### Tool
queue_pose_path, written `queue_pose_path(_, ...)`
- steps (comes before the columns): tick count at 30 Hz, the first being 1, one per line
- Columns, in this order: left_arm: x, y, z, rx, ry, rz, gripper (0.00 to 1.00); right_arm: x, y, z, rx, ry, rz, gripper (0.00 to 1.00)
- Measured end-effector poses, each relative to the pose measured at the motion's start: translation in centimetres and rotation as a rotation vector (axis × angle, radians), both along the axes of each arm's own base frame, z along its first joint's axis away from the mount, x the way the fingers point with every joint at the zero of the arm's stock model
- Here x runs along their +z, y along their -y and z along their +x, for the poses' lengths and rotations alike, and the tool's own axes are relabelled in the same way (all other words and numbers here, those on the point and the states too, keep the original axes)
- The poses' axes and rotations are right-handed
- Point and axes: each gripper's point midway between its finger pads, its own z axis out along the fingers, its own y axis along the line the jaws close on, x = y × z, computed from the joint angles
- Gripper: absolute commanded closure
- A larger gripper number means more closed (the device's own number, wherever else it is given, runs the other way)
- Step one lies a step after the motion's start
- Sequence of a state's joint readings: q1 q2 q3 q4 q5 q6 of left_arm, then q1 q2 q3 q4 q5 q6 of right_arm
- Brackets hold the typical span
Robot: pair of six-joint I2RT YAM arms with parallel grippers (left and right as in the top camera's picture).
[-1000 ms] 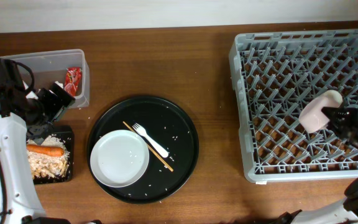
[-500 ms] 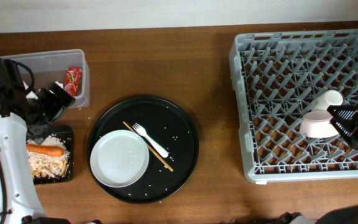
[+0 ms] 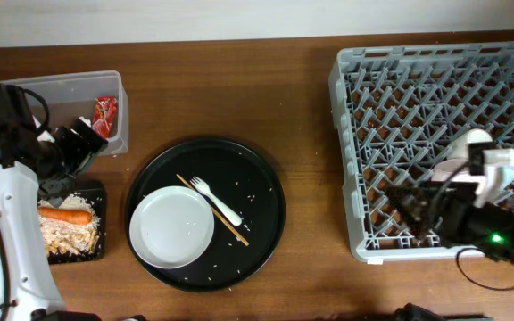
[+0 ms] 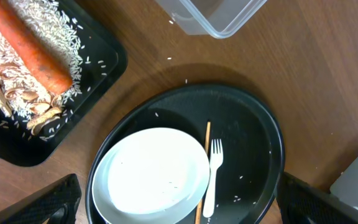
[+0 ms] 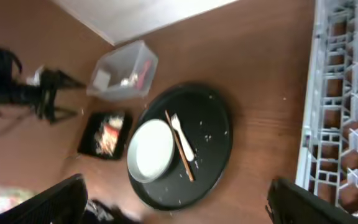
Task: Sort waste into correct bins and load items into the dishwasher rack
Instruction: 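Set the pink bowl down in the rack and release, then reach the right gripper to the white fork and grasp it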
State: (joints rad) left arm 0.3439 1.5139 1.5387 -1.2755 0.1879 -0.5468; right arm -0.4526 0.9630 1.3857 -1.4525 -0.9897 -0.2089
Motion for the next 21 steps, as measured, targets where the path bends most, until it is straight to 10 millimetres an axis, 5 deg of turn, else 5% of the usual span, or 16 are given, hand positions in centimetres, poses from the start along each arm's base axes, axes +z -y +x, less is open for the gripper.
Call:
queue_pose_path(6,0.0,0.0,0.0,0.000,0.000,0.000,0.01,-6.5,-5.6,3.7,0.146,-0.263,-0.245,0.06)
queue_pose_path(9,0.0,0.0,0.0,0.000,-0.001,0.000,0.01,-11.9,-12.2,6.1,0.239,-0.373,-0.379,0.06)
queue_pose_path(11,0.0,0.0,0.0,0.000,-0.003,-0.001,0.01,-13.3,-16.8,8.3,0.271,-0.309,-0.387,0.06)
queue_pose_path(14,0.0,0.0,0.0,0.000,0.000,0.000,0.01,-18.6,-23.0,8.7,0.367,-0.342,-0.424,0.11)
queue_pose_path(21,0.0,0.0,0.0,0.000,-0.001,-0.001,0.01,-27.3,-24.8,11.8,0.323,-0.392,-0.518,0.30)
